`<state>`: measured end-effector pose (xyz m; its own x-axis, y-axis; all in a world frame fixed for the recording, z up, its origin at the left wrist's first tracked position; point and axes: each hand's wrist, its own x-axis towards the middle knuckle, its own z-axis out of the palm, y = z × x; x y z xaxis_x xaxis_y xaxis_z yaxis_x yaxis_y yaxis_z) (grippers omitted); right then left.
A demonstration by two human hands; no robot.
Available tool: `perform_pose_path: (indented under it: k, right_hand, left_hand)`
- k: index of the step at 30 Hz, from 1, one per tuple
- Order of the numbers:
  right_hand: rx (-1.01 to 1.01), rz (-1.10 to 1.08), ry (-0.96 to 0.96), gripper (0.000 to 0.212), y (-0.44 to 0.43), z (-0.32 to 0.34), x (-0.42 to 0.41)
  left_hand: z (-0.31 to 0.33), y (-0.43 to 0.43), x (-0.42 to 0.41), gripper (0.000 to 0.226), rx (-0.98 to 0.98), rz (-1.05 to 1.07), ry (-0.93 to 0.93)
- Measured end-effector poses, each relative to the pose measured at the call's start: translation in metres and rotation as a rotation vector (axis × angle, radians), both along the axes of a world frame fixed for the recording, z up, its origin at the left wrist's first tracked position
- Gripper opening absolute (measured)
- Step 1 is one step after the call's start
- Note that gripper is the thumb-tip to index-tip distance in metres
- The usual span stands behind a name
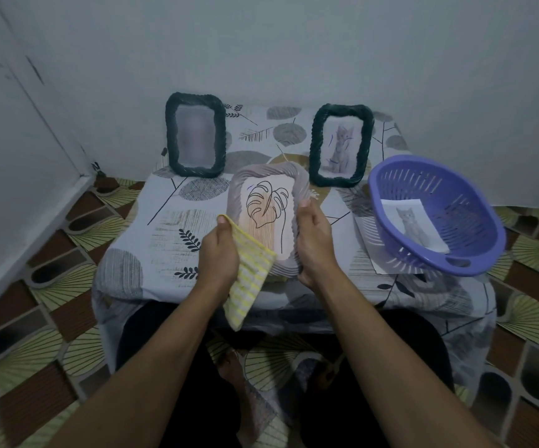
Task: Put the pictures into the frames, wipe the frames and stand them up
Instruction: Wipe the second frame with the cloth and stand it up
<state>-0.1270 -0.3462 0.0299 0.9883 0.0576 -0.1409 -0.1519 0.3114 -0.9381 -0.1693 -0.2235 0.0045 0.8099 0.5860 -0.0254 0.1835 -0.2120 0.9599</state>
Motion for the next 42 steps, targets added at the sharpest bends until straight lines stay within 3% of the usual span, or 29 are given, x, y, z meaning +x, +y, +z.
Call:
perform_pose_path:
  k: [6,10,13,16,18,21,24,28,32,36,42]
  right_hand:
    - [-0.031,0.09,-0.097,0.031,-0.006,0.01,0.002]
    - [-0.053,0.139,-0.133,0.067,-0.003,0.006,-0.007]
    - [-0.038,0.134,-0.107,0.071,-0.003,0.004,-0.009]
    - [-0.045,0.115,-0.096,0.034,-0.007,0.005,-0.013]
    - [-0.04,0.106,-0.107,0.026,-0.009,0.001,-0.01]
    - [-0.038,0.084,-0.116,0.024,-0.008,0.005,-0.011]
    - [-0.084,0.063,-0.119,0.048,-0.007,0.002,-0.005]
    - [-0.095,0.075,-0.172,0.027,-0.012,-0.002,0.003]
    - [-0.145,0.076,-0.173,0.025,-0.011,0.001,-0.003]
    - [-0.143,0.027,-0.179,0.035,-0.009,-0.001,-0.005]
    - [-0.08,-0.023,-0.165,0.025,-0.017,0.003,-0.004]
  left_hand:
    - [0.002,0.011,0.01,0.054,0.141,-0.079,-0.018]
    - [0.02,0.023,0.023,0.05,0.193,-0.107,-0.025]
    - [0.021,0.024,0.028,0.051,0.115,-0.055,-0.064]
    - [0.017,0.022,0.03,0.054,0.043,0.055,-0.041]
    - [0.015,0.018,0.028,0.054,0.061,0.082,-0.031]
    - [0.008,0.006,0.02,0.047,0.19,-0.035,0.014]
    - [-0.002,-0.006,0.011,0.063,0.45,-0.16,0.057]
    - [-0.006,-0.018,0.003,0.067,0.838,-0.307,0.103]
    - [-0.002,-0.007,0.01,0.067,0.844,-0.29,0.122]
    - [0.005,-0.009,0.014,0.068,0.892,-0.259,0.114]
    - [-0.004,-0.014,-0.002,0.065,1.034,-0.469,-0.012]
